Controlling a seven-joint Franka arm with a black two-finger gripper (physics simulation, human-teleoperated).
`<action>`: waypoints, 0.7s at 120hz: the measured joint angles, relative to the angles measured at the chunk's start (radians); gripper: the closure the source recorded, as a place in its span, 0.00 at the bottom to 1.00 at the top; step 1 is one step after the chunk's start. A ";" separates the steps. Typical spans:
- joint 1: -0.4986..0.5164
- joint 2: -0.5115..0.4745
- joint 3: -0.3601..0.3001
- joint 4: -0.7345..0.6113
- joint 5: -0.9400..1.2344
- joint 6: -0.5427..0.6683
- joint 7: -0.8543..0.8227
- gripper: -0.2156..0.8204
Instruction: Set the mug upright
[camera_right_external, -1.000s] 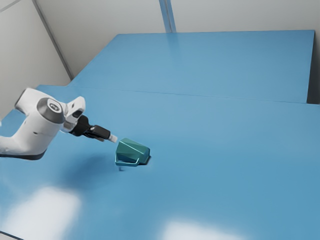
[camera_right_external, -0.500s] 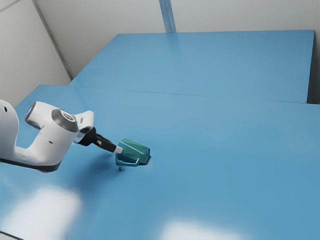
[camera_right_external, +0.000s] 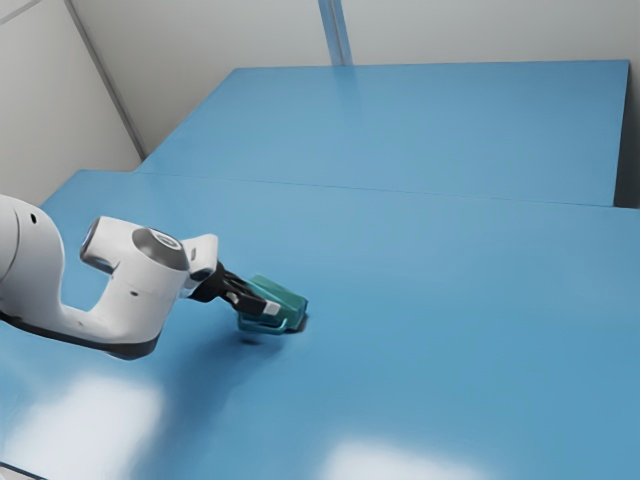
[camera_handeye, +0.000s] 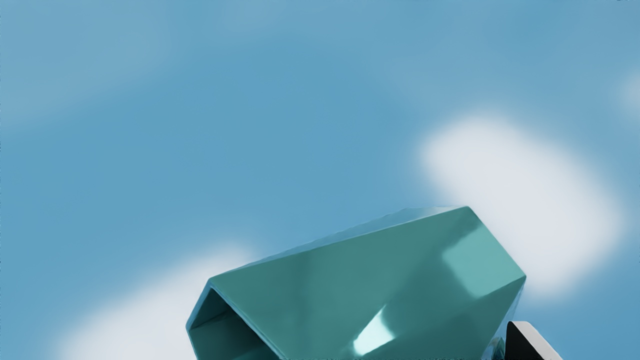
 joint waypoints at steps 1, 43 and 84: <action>0.001 -0.001 -0.001 0.000 -0.001 0.001 0.002 0.49; 0.035 -0.038 -0.012 0.004 -0.005 0.029 0.072 0.84; 0.031 -0.050 -0.012 0.005 -0.003 0.065 0.106 0.95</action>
